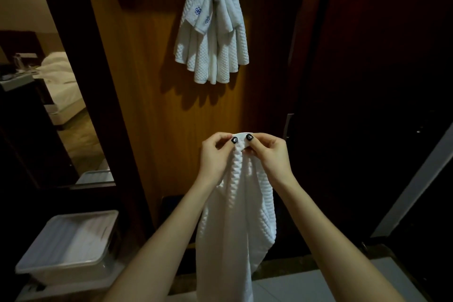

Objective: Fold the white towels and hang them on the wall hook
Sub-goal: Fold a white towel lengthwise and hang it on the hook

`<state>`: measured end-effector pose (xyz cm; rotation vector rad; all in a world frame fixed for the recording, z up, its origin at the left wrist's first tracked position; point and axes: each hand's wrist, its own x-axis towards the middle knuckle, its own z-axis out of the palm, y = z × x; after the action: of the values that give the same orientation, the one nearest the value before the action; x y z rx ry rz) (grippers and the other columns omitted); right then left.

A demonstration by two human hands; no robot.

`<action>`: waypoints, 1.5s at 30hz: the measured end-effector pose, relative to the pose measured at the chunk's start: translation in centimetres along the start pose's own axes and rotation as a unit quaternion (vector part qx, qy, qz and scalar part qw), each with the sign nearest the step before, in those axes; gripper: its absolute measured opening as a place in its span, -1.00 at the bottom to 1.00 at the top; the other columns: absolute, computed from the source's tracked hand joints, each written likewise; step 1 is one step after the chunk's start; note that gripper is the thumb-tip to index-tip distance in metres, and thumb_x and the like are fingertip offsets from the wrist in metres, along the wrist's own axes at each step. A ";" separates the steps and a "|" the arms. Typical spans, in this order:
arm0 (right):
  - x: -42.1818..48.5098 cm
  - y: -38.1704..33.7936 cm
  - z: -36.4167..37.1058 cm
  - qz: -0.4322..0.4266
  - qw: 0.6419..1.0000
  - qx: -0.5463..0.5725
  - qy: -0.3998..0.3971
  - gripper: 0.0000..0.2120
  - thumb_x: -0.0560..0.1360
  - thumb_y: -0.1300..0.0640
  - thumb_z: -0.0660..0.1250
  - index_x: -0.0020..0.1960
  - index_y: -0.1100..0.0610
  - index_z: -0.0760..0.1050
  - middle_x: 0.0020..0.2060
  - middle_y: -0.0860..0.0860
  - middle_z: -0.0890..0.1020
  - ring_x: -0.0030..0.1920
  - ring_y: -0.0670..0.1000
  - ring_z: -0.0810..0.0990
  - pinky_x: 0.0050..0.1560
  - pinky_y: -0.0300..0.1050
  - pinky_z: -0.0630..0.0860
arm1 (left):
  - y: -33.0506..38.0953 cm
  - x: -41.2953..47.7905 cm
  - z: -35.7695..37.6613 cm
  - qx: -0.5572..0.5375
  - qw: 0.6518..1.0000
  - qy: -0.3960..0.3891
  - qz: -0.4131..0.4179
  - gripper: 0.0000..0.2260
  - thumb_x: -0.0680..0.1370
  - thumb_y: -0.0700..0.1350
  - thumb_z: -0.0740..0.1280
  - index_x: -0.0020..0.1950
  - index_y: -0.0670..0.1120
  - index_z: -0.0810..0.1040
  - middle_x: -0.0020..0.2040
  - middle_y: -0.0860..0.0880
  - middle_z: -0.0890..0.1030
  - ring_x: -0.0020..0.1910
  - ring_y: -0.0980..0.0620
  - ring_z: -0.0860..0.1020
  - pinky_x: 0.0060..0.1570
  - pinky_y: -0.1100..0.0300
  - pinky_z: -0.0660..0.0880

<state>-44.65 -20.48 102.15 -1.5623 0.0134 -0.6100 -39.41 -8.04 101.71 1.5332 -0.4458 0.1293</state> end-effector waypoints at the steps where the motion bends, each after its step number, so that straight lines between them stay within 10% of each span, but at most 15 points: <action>1: 0.0 0.0 0.1 -0.001 1.000 -0.024 0.009 -0.86 0.55 0.19 0.34 -0.10 0.10 0.68 -0.21 0.05 0.72 -0.14 0.04 0.70 -0.07 -0.06 0.63 | -0.1 -0.1 0.0 0.010 1.000 0.005 0.007 -0.94 0.54 -0.22 0.35 -0.08 -0.09 0.61 -0.16 0.00 0.65 -0.15 0.09 0.62 -0.19 0.31 0.53; 8: -0.2 -0.7 -0.6 -0.076 0.957 -0.261 0.104 -0.84 0.56 0.12 0.31 -0.11 0.10 0.65 -0.31 -0.09 0.66 -0.26 -0.12 0.63 -0.20 0.00 0.61 | -0.5 -0.4 -0.5 0.107 0.983 0.086 0.124 -0.89 0.55 -0.28 0.31 -0.09 -0.07 0.52 -0.23 0.09 0.57 -0.23 0.17 0.56 -0.27 0.33 0.50; 22: -0.6 -0.4 0.3 0.059 0.998 -0.020 -0.019 -0.75 0.59 0.15 0.27 -0.06 0.28 0.66 -0.17 0.14 0.72 -0.07 0.08 0.71 0.06 0.03 0.63 | -0.5 -1.4 0.3 0.089 0.988 0.035 0.119 -0.85 0.52 -0.26 0.37 0.07 -0.14 0.64 -0.15 0.12 0.63 -0.12 0.27 0.61 -0.16 0.44 0.51; 36: -0.4 0.2 0.5 0.172 0.962 0.160 -0.136 -0.46 0.57 -0.19 0.08 0.18 0.22 0.57 -0.04 0.01 0.70 0.08 0.01 0.64 0.07 -0.15 0.59 | -1.5 -0.8 -0.5 0.069 0.992 0.026 0.104 -0.82 0.50 -0.27 0.38 0.06 -0.06 0.58 -0.04 0.00 0.58 -0.07 0.16 0.56 -0.11 0.39 0.50; 41: 0.0 -0.3 -0.2 0.183 0.968 0.099 -0.139 -0.51 0.66 -0.09 0.03 0.17 0.22 0.59 -0.06 0.08 0.68 -0.04 0.02 0.65 0.07 -0.07 0.60 | -2.1 -0.7 -0.2 0.072 0.993 0.044 0.084 -0.90 0.54 -0.27 0.30 -0.03 -0.16 0.60 -0.19 0.01 0.58 -0.22 0.15 0.51 -0.24 0.37 0.40; 45: 0.8 -1.3 -2.5 0.023 0.983 -0.173 -0.061 -0.81 0.54 0.27 0.29 0.01 0.10 0.66 -0.11 0.04 0.62 -0.14 -0.01 0.61 -0.04 -0.16 0.57 | -2.1 -0.5 -0.1 0.049 0.995 0.038 0.073 -0.90 0.57 -0.25 0.30 -0.07 -0.13 0.59 -0.26 0.07 0.54 -0.27 0.20 0.46 -0.25 0.37 0.37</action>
<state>-45.35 -22.92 103.56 -1.9300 0.0666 -0.4911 -39.13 -7.91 99.58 1.5863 -0.4964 0.3256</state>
